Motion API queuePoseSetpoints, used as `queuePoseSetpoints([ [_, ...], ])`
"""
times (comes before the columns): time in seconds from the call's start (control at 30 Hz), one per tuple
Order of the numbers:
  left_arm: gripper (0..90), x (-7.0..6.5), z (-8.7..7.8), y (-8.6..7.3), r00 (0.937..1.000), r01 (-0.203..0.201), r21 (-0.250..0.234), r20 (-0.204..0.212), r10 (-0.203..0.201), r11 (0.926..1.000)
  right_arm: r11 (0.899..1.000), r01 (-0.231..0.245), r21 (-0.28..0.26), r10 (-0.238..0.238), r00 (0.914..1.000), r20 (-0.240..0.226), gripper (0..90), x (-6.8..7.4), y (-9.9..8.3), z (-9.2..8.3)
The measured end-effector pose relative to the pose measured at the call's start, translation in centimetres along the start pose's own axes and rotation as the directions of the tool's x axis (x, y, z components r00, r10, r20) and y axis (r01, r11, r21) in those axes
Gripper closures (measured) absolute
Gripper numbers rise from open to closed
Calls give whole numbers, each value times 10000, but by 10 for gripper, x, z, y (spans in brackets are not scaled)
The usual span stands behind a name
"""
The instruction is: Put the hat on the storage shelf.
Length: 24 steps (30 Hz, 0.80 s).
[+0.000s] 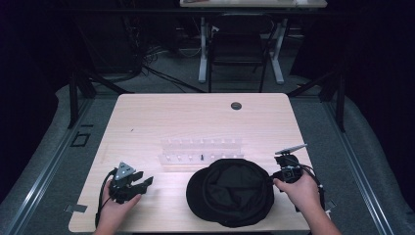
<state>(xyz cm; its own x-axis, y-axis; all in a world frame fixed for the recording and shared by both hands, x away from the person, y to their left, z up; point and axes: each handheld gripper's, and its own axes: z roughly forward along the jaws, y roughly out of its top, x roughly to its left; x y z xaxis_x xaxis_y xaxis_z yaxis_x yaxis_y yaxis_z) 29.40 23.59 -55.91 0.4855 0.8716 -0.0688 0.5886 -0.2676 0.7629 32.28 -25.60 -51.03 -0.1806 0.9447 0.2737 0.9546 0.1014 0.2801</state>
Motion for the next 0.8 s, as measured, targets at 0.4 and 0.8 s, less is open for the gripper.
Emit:
queuePoseSetpoints([
  [0.4,519,0,0,0,10000,-19,8,-9,19,10000,9976,44,688,-52,9999,114,815,-1,6,12],
  [0.8,519,1,0,0,10000,20,-19,3,-20,10000,9936,-105,1125,107,9999,-8,868,0,11,13],
])
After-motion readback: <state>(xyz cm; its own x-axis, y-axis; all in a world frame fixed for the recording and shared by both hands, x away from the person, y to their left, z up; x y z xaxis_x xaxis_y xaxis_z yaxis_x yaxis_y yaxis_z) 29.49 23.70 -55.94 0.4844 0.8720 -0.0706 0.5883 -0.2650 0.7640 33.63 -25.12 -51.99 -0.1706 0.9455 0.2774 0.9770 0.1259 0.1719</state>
